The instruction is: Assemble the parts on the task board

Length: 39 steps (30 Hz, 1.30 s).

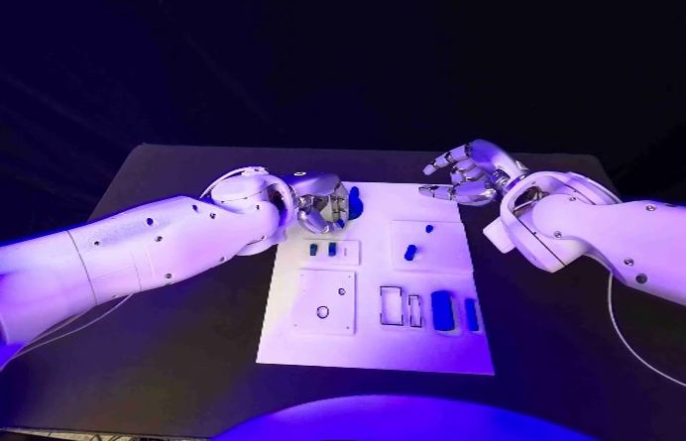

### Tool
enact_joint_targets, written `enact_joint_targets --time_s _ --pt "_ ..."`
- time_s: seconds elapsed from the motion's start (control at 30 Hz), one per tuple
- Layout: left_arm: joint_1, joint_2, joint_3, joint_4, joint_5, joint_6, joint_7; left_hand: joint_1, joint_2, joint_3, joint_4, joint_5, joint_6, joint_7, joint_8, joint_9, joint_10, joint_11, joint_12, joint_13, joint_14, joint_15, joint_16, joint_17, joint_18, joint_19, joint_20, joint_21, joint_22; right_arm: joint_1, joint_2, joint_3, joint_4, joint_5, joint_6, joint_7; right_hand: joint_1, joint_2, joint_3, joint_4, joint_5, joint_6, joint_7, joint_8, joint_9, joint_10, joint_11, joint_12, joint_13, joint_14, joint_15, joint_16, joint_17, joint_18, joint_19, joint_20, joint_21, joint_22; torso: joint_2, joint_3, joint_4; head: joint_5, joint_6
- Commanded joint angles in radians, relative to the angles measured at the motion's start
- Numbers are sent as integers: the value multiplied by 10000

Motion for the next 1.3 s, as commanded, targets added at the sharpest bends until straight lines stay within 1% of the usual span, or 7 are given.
enact_joint_targets --time_s 0.03,0.17,0.27,0.5,0.6,0.87,1.3 --pt "6 -171 66 208 393 -101 44 -68 12 12 -68 3 57 7 -33 13 80 21 -27 -8 78 -10 67 10 -83 77 10 41 12 -7 -10 2 17 -41 22 121 -60 15 63 13 67 -7 -32 36 -17 -41 10 -26 -8 719 10 -45 1238 165 237 23 -54 1742 -8 1 7 12 2" --pt "7 -317 107 254 429 51 -40 -109 -3 2 -68 -5 78 10 -61 20 111 25 -77 -12 93 -6 71 21 -91 102 11 57 39 -7 -15 2 11 -41 26 119 -60 15 63 13 67 -7 -32 36 -17 -41 10 -26 -8 719 10 -45 1238 165 237 23 -54 1742 -7 -8 2 22 6" --pt "6 -384 120 200 441 319 -126 -119 -12 -2 -71 -8 79 10 -72 21 118 26 -93 -13 89 -5 68 5 -89 93 12 52 27 -7 -18 2 5 -41 30 118 -60 15 63 13 67 -7 -32 36 -17 -41 10 -26 -8 719 10 -45 1238 165 237 23 -54 1742 1 -9 8 20 -7" --pt "-24 -345 119 -1 453 809 -223 -133 -18 -5 -71 -12 80 9 -86 22 122 27 -116 -16 66 -2 54 -59 -81 62 12 33 -11 -9 -6 2 -13 -42 31 123 -60 15 63 13 67 -7 -32 36 -17 -41 10 -26 -8 719 10 -45 1238 165 237 23 -54 1742 1 -22 10 51 -10" --pt "-53 -308 117 -76 455 884 -239 -137 -21 -5 -73 -14 77 8 -97 22 121 28 -131 -18 58 -1 49 -77 -77 46 13 23 -30 -12 5 2 -18 -42 31 126 -60 15 63 13 67 -7 -32 36 -17 -41 10 -26 -8 719 10 -45 1238 165 237 23 -54 1742 10 -30 -5 52 -13" --pt "-80 -236 113 -175 440 1149 -319 -162 -27 -8 -73 -19 76 7 -128 24 126 32 -178 -22 63 3 50 -60 -78 35 16 15 -37 -18 7 2 -34 -42 31 117 -60 15 63 13 67 -7 -32 36 -17 -41 10 -26 -8 719 10 -45 1238 165 237 23 -54 1742 11 -9 -7 80 -42" --pt "-84 -183 105 -233 416 1322 -427 -168 -28 -9 -74 -21 76 7 -136 25 127 33 -191 -23 53 4 44 -86 -78 30 17 12 -41 -19 -10 2 -26 -42 26 107 -87 17 104 9 79 8 -44 72 -29 -35 -3 -51 -43 716 -3 -61 1220 167 235 11 -73 1735 9 -4 -8 79 -73"
